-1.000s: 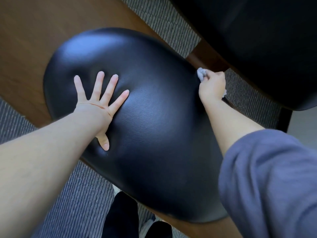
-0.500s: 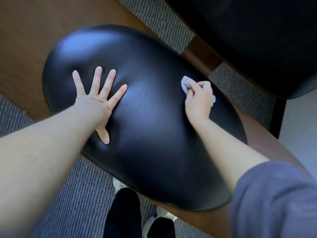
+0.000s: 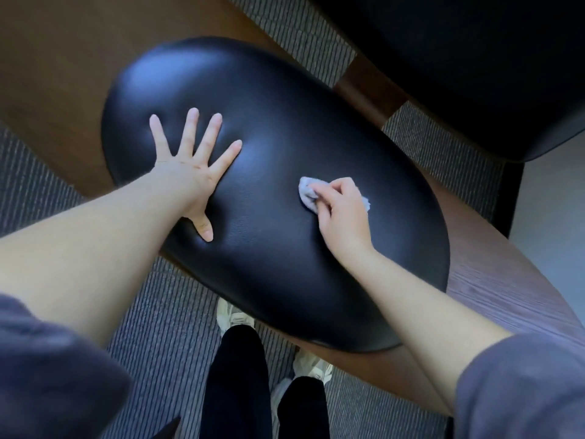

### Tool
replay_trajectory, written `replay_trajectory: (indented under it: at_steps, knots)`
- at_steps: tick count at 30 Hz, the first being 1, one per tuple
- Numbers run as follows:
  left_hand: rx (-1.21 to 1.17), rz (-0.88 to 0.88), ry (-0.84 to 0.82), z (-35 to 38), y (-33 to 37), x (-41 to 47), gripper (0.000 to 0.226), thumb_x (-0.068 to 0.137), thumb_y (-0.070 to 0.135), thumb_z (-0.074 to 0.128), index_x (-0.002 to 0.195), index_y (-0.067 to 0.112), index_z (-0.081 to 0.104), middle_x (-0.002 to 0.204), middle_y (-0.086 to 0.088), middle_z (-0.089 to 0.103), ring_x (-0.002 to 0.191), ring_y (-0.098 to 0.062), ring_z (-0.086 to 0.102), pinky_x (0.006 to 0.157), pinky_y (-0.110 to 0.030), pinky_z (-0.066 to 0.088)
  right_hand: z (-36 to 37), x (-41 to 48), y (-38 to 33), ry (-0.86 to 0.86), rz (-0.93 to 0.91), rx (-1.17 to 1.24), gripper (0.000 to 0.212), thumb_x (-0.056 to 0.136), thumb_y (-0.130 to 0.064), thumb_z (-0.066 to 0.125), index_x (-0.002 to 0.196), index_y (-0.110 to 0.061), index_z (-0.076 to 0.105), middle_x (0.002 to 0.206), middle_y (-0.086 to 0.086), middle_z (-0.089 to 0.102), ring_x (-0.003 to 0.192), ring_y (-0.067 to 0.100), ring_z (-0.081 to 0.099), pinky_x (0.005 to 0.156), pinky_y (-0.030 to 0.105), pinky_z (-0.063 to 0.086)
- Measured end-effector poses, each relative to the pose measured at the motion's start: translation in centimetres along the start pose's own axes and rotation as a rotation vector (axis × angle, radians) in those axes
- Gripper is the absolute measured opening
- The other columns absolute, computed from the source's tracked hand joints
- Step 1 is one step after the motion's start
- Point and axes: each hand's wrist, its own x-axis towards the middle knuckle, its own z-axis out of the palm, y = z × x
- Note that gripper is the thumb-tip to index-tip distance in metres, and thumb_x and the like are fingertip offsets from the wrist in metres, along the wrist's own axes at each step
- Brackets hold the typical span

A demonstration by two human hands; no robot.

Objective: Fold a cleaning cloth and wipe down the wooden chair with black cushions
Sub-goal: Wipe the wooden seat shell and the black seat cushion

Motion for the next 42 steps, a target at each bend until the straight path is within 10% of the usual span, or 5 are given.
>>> replay_trajectory:
  at_steps: [7,12,20,31,42]
  knots:
    - [0.029,0.003,-0.02,-0.2,0.2,-0.4,0.161,0.044,0.084,0.073,0.137,0.024,-0.045,0.141,-0.017,-0.053,0.134,-0.046,-0.041,0.103,-0.079,-0.002,0.1,-7.2,-1.7,-0.316,-0.468,-0.012,0.031,0.083,0.0,0.059,0.105,-0.02,0.07,0.094,0.005,0.051,0.081,0.023,0.045,0.06,0.038,0.044]
    - [0.003,0.062,-0.011,0.2,0.5,-0.8,0.159,0.046,0.088,0.068,0.143,0.022,-0.038,0.146,-0.018,-0.048,0.138,-0.043,-0.038,0.104,-0.077,-0.003,0.5,-6.3,-2.1,-0.109,-0.15,0.001,0.022,0.087,-0.01,0.055,0.101,-0.018,0.07,0.096,0.005,0.052,0.085,0.024,0.047,0.065,0.044,0.048]
    - [0.015,0.084,0.002,2.0,4.0,-0.7,0.161,0.048,0.083,0.072,0.142,0.018,-0.041,0.145,-0.02,-0.048,0.137,-0.045,-0.038,0.103,-0.078,-0.002,0.2,-8.9,-2.4,-0.39,-0.613,-0.014,0.03,0.086,-0.006,0.045,0.097,-0.016,0.071,0.093,0.009,0.054,0.08,0.027,0.046,0.063,0.038,0.042]
    - [-0.042,0.118,0.138,3.4,3.4,-0.8,0.155,0.05,0.079,0.075,0.148,0.023,-0.031,0.152,-0.014,-0.04,0.141,-0.039,-0.033,0.107,-0.073,-0.005,1.6,-10.1,-2.7,-0.189,-0.245,0.125,0.026,0.08,-0.005,0.061,0.096,-0.019,0.074,0.092,0.003,0.052,0.084,0.022,0.048,0.069,0.036,0.045]
    - [-0.068,0.086,0.226,4.4,3.8,-1.6,0.143,0.057,0.073,0.076,0.152,0.028,-0.02,0.157,-0.008,-0.032,0.145,-0.035,-0.027,0.109,-0.072,-0.001,3.2,-11.4,-4.4,-0.279,-0.505,0.021,0.019,0.076,-0.002,0.065,0.086,-0.016,0.071,0.087,0.006,0.051,0.077,0.023,0.043,0.066,0.033,0.032]
